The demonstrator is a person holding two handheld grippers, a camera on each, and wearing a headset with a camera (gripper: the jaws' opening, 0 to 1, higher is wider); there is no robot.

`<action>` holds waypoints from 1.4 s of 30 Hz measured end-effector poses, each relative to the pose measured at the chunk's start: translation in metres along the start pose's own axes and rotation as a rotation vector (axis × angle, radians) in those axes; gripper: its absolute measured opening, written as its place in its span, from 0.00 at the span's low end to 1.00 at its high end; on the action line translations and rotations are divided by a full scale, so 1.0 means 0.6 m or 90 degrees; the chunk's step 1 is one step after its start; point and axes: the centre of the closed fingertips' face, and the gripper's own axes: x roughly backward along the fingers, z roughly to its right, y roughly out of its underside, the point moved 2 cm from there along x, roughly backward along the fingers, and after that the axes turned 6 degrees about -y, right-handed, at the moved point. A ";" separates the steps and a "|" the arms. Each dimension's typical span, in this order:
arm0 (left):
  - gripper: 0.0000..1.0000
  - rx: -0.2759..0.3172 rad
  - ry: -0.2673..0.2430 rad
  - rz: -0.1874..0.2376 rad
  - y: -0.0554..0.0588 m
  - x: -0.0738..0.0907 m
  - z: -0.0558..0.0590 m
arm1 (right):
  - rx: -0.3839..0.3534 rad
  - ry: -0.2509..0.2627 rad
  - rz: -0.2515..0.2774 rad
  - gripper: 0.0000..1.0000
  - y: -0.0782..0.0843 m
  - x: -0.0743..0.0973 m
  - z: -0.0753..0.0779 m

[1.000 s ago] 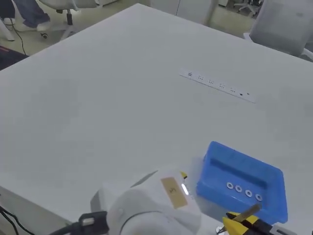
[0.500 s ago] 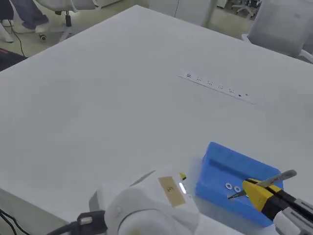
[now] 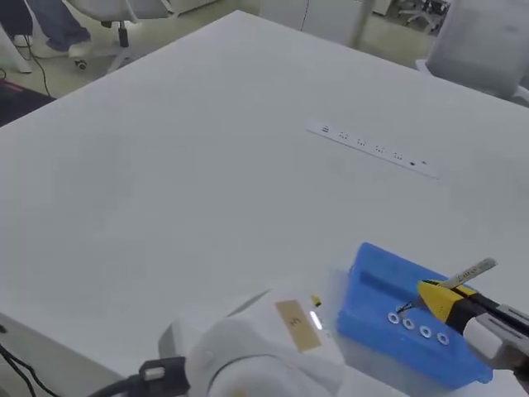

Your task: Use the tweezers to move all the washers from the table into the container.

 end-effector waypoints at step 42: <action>0.59 0.109 0.086 0.010 -0.007 0.010 0.014 | 0.086 0.013 -0.028 0.04 0.002 -0.053 0.013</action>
